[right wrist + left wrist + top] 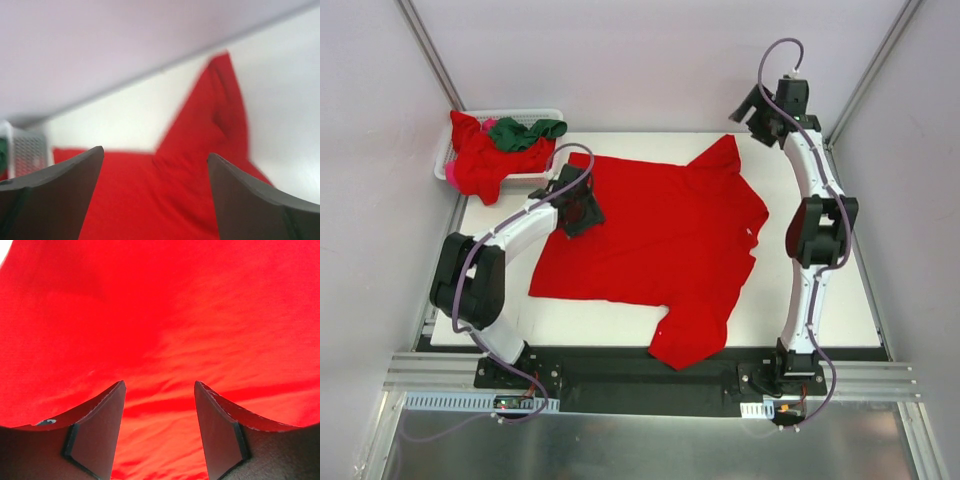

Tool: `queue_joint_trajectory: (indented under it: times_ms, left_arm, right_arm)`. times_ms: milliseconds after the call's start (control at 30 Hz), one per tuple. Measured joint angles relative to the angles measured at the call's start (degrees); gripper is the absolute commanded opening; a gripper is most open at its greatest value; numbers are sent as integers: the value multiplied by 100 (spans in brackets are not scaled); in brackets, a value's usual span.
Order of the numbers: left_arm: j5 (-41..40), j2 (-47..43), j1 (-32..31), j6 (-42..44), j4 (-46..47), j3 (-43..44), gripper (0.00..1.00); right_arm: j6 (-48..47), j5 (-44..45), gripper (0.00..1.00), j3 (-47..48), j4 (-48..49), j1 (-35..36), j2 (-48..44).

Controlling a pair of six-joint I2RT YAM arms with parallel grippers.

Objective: Fold and stack the t-shirts

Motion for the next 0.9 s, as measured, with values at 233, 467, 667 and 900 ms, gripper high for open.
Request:
queue_joint_trajectory:
  times_ms: [233, 467, 667, 900]
  left_arm:
    - [70, 216, -28, 540, 55, 713, 57]
    - [310, 227, -31, 597, -2, 748, 57]
    - [409, 271, -31, 597, -7, 752, 57]
    - [426, 262, -31, 588, -7, 518, 58]
  right_arm:
    - [986, 216, 78, 361, 739, 216, 1097]
    - [1318, 529, 75, 396, 737, 295, 1836]
    - [1178, 1001, 68, 643, 743, 315, 1836]
    - [927, 1263, 64, 647, 640, 391, 1853]
